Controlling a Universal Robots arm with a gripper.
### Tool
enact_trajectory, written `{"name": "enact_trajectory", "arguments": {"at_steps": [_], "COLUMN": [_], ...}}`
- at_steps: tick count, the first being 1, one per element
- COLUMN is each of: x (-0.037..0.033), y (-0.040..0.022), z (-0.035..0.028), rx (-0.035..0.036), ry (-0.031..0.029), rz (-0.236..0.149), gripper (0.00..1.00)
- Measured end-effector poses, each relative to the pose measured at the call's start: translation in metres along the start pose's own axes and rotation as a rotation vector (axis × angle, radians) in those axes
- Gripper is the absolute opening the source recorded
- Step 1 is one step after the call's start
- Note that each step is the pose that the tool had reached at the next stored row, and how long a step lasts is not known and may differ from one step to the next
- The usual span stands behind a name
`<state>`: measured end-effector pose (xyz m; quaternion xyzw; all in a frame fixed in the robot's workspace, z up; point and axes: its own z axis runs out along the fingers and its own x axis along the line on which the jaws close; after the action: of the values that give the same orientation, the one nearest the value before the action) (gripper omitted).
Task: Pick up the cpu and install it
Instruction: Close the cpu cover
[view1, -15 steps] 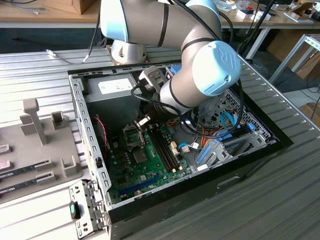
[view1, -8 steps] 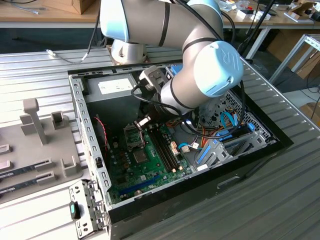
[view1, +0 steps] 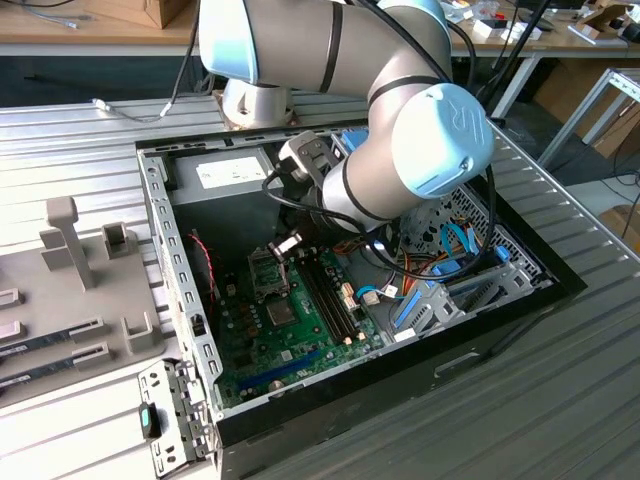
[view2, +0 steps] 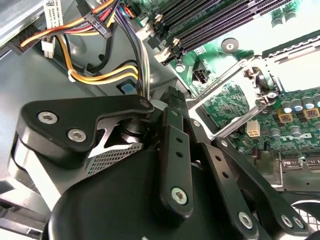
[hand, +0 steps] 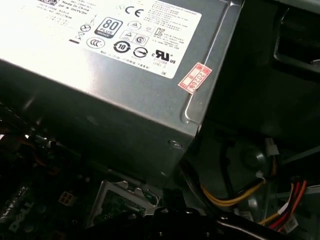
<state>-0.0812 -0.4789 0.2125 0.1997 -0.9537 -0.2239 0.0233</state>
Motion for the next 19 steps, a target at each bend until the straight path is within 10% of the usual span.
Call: {"name": "enact_trajectory", "arguments": {"at_steps": [19], "x": [0.0071], "y": [-0.0102], "z": [-0.013], "rx": [-0.0412], "ry": [-0.0167], "rz": [-0.007], "gripper": [0.11]}}
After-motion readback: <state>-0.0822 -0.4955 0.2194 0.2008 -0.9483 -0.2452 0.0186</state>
